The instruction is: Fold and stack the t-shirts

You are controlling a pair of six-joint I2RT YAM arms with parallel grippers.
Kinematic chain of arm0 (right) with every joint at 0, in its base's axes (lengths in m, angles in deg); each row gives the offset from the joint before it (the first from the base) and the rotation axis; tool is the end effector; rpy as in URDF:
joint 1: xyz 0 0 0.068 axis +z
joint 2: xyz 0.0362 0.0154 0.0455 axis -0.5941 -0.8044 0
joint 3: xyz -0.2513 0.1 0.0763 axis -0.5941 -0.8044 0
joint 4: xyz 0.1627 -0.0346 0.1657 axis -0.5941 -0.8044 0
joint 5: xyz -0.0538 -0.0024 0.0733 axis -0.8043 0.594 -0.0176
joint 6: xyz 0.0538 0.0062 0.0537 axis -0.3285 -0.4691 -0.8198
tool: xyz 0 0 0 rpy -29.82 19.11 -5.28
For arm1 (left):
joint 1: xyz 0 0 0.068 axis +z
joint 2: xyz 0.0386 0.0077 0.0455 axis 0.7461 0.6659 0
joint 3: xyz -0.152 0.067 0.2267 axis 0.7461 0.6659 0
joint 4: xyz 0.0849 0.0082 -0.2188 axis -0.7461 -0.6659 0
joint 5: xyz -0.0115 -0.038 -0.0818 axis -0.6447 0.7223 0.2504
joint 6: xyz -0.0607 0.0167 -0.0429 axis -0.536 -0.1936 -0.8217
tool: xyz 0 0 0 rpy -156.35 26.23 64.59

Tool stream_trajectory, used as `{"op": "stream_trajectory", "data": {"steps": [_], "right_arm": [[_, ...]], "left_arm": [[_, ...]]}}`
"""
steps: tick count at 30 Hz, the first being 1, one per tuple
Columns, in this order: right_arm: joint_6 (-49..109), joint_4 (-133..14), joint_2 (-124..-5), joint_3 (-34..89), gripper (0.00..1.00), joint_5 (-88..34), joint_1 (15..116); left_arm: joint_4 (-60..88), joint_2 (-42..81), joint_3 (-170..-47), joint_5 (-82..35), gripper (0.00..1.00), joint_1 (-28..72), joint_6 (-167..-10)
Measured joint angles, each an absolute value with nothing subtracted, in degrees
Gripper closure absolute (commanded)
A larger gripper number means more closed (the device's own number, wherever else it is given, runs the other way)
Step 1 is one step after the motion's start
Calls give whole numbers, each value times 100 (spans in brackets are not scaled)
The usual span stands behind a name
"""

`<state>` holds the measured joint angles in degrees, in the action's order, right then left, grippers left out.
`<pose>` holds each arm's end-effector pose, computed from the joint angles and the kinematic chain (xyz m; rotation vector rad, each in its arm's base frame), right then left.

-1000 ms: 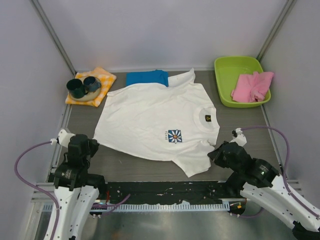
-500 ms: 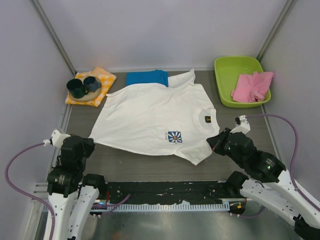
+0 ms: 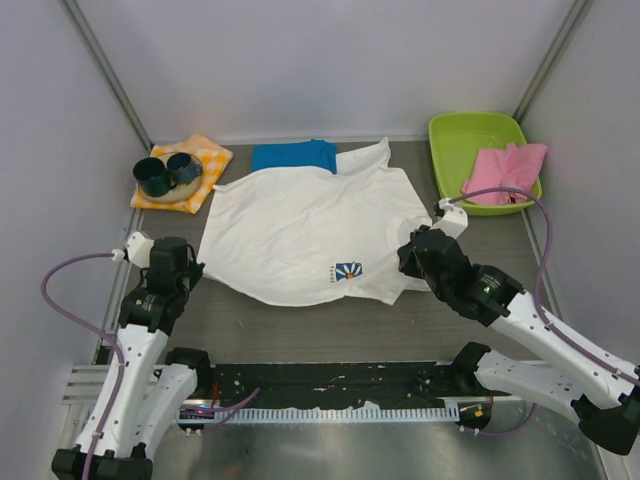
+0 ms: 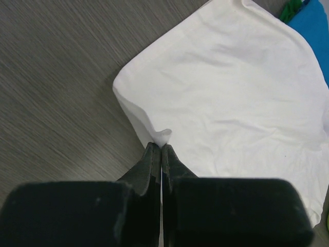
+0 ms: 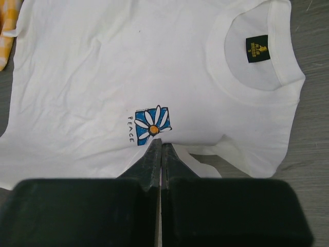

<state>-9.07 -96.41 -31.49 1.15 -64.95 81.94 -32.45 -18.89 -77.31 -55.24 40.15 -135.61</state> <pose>0.1329 0.0890 0.3058 0.2927 2.1034 0.3751 0.1191 0.0089 0.2658 -1.1330 1.9083 -0.1770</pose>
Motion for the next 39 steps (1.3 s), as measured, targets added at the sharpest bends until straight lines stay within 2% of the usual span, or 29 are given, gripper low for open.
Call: {"op": "stream_trajectory", "data": {"steps": [4, 13, 32, 37, 39], "right_arm": [[-645, -9280, -3648, 257, 99, -6562, 8011], [-243, -8415, -4863, 517, 99, -5795, 6699], [-70, -7551, -7132, 1749, 99, -4676, 6310], [-75, -7475, -7746, 2184, 99, -4611, 6236], [-77, -7416, -7995, 2342, 95, -4600, 6201]], "left_arm": [[-2841, -1355, -7729, -5661, 100, 4013, -13657], [-2224, -127, -7871, -6015, 100, 4013, -13810], [-1350, 1805, -8350, -6271, 99, 4439, -13998], [-1162, 2085, -8350, -6236, 84, 4524, -14003], [-1049, 2207, -8346, -6236, 61, 4535, -14000]]}}
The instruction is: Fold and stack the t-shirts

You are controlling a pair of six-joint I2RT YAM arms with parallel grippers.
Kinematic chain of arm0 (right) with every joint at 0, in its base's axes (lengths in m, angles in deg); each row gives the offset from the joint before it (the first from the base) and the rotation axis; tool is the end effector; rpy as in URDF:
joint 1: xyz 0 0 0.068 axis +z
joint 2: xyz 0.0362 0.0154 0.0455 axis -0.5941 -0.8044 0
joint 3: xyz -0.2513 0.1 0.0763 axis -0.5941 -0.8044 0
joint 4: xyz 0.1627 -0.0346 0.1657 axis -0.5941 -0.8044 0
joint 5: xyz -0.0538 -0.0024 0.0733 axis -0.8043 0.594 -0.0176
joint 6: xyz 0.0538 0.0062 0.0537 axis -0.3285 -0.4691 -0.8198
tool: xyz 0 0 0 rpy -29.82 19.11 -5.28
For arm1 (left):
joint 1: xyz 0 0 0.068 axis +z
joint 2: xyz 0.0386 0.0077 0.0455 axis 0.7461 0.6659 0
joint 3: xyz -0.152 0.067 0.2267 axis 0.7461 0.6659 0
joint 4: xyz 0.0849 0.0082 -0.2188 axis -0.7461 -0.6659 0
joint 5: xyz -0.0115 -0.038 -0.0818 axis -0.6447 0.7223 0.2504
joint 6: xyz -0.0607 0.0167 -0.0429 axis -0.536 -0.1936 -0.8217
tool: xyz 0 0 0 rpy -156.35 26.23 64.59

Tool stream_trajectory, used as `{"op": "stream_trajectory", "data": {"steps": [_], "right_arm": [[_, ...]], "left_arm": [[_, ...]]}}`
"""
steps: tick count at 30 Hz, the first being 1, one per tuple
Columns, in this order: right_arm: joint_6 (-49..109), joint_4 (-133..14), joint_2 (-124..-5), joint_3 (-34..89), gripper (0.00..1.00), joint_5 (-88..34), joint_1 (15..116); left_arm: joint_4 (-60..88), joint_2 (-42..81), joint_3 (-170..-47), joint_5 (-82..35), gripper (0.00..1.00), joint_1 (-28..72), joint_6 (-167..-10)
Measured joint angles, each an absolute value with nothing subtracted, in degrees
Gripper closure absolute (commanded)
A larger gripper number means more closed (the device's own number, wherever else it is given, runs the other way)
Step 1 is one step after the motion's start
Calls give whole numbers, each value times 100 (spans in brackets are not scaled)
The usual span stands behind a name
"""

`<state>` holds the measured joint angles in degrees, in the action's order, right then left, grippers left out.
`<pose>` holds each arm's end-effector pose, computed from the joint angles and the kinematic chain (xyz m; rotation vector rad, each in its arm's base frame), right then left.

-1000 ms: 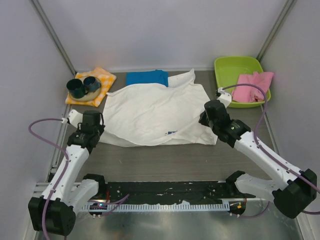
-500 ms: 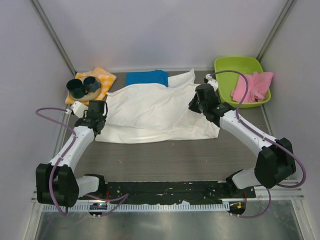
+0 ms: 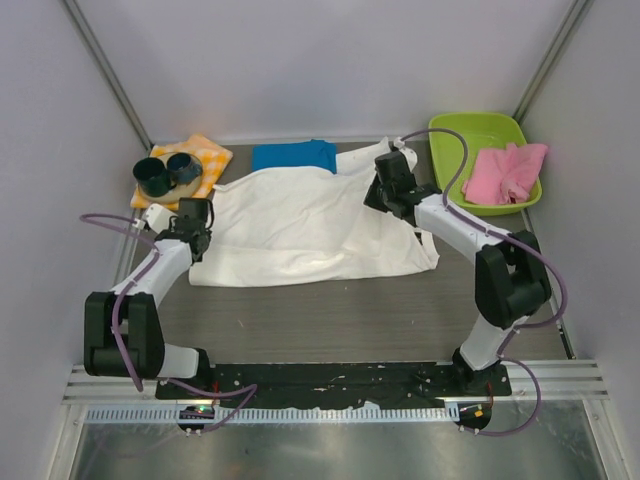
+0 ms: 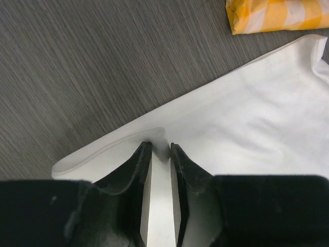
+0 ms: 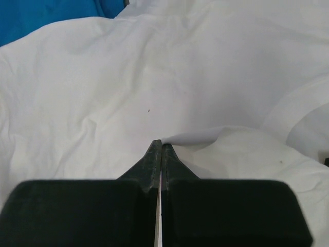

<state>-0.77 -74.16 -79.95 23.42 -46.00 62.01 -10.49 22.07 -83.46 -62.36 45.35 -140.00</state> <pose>0.3455 0.1514 0.2617 0.3371 2.2496 0.3693 0.2596 0.0196 0.2155 -1.3493 1.9125 0.1144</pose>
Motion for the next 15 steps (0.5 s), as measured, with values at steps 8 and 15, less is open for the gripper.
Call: {"op": "stream_trajectory", "data": {"steps": [8, 15], "right_arm": [[41, -6998, -9057, 2960, 3, -4497, 6024], [164, -6629, -7866, 1970, 2, -4962, 6052]], "left_arm": [[-754, 2358, -8289, -6286, 0, 4540, -14077], [-638, 1508, -7738, -6004, 0, 4522, -14073]]}}
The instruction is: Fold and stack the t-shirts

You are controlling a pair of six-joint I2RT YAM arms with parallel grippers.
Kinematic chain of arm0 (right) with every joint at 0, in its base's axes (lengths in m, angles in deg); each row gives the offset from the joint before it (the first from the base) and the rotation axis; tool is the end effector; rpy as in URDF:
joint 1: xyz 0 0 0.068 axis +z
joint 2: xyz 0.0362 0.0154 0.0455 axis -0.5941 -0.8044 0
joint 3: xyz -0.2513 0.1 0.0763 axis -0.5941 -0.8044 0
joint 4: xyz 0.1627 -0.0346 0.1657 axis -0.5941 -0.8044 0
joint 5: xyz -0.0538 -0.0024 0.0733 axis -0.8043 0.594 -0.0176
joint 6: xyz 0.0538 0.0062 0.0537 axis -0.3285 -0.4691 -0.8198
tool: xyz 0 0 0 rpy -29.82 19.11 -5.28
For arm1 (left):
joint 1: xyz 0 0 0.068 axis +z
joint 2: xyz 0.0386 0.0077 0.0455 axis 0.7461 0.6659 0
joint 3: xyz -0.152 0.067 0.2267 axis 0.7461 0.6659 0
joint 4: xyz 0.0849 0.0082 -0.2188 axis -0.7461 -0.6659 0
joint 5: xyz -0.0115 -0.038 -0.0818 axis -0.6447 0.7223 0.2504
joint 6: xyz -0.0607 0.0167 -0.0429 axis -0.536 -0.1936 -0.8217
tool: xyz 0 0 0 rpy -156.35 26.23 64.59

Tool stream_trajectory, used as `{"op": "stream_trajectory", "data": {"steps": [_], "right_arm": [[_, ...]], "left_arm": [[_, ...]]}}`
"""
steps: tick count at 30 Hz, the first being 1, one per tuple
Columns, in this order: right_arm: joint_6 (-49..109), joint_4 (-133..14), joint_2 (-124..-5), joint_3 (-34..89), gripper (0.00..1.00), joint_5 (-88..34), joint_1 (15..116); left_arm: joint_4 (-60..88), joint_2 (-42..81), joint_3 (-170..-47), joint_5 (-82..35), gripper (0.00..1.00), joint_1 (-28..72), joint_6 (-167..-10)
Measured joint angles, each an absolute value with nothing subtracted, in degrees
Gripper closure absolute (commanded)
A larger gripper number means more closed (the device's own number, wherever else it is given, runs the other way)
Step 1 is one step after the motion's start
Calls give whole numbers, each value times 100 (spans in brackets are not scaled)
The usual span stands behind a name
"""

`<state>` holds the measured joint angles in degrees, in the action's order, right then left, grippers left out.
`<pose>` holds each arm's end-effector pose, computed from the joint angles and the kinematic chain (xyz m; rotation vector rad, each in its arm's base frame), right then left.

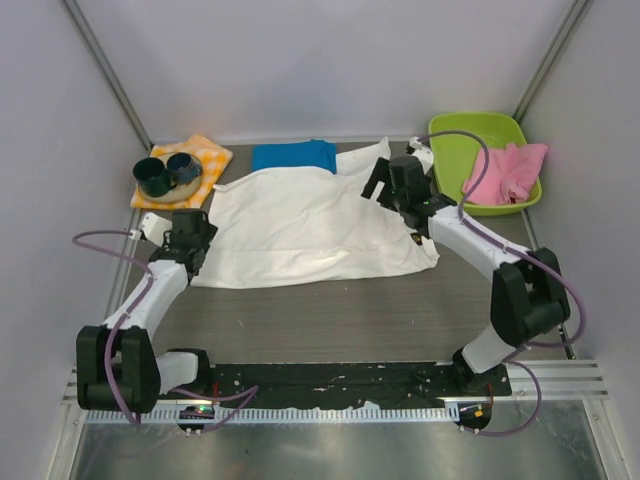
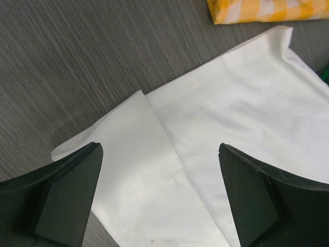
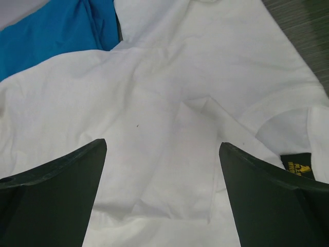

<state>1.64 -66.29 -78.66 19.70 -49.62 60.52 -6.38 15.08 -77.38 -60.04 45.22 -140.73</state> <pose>0.3503 0.1384 0.2639 0.3518 2.1350 0.3205 0.2381 0.0179 0.2165 -1.3416 1.8601 0.0016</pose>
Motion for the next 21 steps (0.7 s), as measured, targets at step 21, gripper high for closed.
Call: {"op": "stream_trajectory", "data": {"steps": [21], "right_arm": [[445, -7348, -6653, 60, 1, -4838, 6146]], "left_arm": [[-583, 1943, -7578, -4927, 0, 3762, -12849]]}}
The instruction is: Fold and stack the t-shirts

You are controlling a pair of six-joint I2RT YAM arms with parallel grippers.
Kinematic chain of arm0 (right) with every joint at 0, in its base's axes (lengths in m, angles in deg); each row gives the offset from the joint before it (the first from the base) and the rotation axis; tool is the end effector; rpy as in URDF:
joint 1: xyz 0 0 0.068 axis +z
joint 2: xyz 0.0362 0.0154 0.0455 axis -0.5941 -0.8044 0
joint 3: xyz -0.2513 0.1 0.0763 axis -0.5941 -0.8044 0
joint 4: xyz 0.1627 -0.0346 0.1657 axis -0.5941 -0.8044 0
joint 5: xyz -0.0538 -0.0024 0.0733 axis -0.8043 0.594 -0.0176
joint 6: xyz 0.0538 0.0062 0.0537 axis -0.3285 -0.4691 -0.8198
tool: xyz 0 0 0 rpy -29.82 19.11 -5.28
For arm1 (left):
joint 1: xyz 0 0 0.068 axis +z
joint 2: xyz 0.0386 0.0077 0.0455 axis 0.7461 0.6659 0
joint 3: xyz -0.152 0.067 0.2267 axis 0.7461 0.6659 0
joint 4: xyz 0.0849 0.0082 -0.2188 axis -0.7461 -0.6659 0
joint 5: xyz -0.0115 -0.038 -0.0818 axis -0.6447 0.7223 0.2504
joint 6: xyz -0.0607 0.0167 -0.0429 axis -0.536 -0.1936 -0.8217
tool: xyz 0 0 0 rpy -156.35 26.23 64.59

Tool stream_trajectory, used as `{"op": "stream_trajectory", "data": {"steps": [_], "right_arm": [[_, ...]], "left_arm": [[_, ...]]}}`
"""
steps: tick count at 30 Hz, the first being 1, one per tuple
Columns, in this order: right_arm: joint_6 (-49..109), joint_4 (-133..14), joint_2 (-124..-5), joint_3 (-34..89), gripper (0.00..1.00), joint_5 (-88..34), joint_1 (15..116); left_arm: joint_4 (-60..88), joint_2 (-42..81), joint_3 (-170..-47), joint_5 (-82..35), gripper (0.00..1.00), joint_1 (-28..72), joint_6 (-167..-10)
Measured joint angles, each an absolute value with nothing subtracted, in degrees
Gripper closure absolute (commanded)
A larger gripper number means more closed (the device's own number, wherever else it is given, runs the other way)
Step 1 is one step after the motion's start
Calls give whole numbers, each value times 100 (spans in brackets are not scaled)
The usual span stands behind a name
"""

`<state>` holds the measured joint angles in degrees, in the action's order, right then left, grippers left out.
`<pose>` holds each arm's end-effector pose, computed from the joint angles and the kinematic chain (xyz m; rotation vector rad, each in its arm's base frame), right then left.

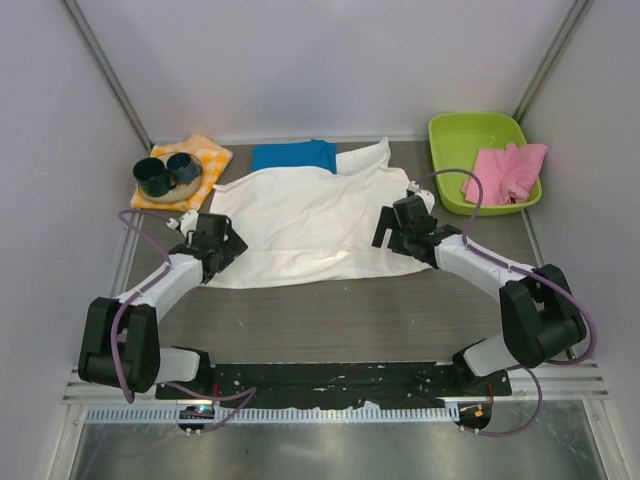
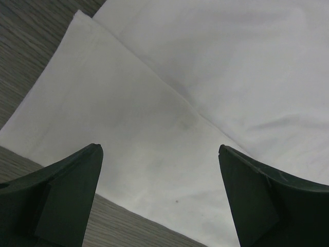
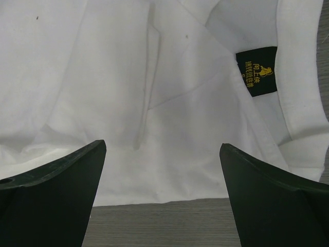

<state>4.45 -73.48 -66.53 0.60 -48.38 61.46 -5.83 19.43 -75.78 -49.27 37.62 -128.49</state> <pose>0.2689 0.1088 0.2108 0.2562 2.3797 0.1869 0.2421 -0.0258 0.1886 -0.9715 2.2546 -0.0917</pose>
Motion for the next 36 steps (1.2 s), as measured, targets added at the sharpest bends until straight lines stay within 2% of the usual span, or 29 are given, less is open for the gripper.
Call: {"op": "stream_trajectory", "data": {"steps": [11, 19, 29, 36], "right_arm": [[435, -6907, -7084, -445, 2, -4449, 6249], [244, -6727, -6972, -670, 1, -4833, 6579], [-446, -7586, -6472, -887, 0, -5159, 7128], [-927, -8391, -5901, -1044, 1, -5262, 7521]], "left_arm": [[-423, 2288, -7495, -5021, 0, 3495, -12573], [-187, 2201, -7229, -5183, 1, 3427, -12560], [-362, 1984, -7084, -5312, 0, 3399, -12899], [-631, 2140, -7198, -5690, 0, 2920, -13117]]}}
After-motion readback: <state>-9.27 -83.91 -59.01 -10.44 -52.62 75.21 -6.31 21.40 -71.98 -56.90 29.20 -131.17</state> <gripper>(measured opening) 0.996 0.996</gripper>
